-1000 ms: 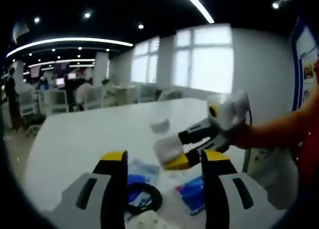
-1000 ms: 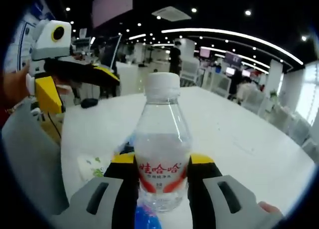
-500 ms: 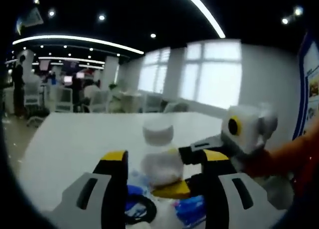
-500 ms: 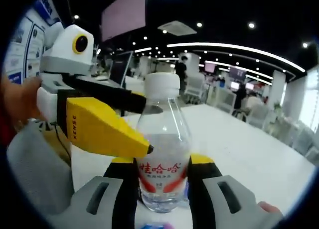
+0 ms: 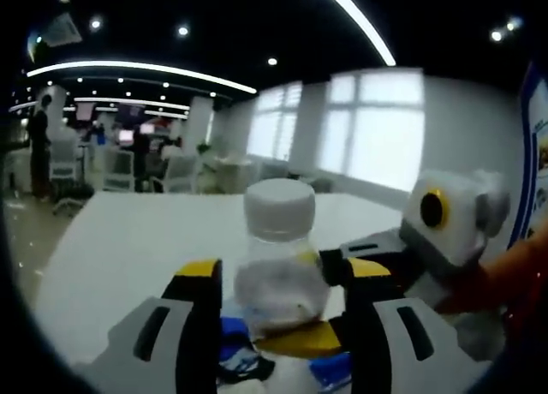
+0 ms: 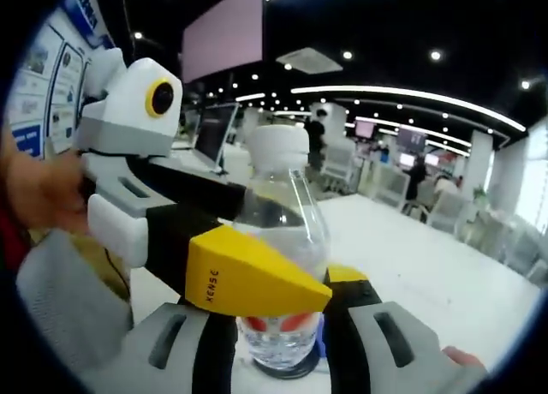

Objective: Arrange the tabletop items into an orderly group along one side of the table until the central work area is clear of visible clutter.

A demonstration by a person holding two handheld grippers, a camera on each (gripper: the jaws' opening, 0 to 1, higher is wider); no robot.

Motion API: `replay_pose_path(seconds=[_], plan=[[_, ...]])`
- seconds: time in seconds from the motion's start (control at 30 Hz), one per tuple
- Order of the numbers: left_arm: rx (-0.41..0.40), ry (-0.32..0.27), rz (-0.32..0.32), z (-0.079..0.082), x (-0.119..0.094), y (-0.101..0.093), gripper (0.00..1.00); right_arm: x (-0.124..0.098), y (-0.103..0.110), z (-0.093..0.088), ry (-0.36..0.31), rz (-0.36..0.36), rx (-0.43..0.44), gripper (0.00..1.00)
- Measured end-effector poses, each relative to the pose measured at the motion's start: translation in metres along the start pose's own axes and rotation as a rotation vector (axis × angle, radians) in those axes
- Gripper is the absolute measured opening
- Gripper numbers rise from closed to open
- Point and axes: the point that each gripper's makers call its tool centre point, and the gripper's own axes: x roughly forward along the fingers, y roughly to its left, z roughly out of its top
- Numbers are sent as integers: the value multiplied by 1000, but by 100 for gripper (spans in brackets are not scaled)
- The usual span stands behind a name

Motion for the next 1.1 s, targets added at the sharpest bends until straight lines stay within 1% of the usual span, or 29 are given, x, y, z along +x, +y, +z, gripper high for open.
replay_pose_path(seconds=[0.07,0.2,0.3,0.73,0.83,0.9,0.97,1.1], plan=[[-4,7,3,0,-1,2,48,1,0,2,-6,0,7,37],[-6,2,13,1,-3,4,44,2,1,5,-13,-1,20,37],[-15,1,7,1,-3,3,41,3,2,6,-13,0,28,37],[-22,24,-6,2,-7,10,40,9,6,9,-11,-1,43,37],[-30,18,-16,5,-10,14,39,12,7,13,-15,0,39,38],[-8,15,-26,7,-11,16,39,15,8,16,-20,0,39,38],[-1,30,-34,8,-12,19,39,18,9,17,-19,1,37,38],[22,50,-58,11,-15,25,39,25,12,22,-29,19,65,38]])
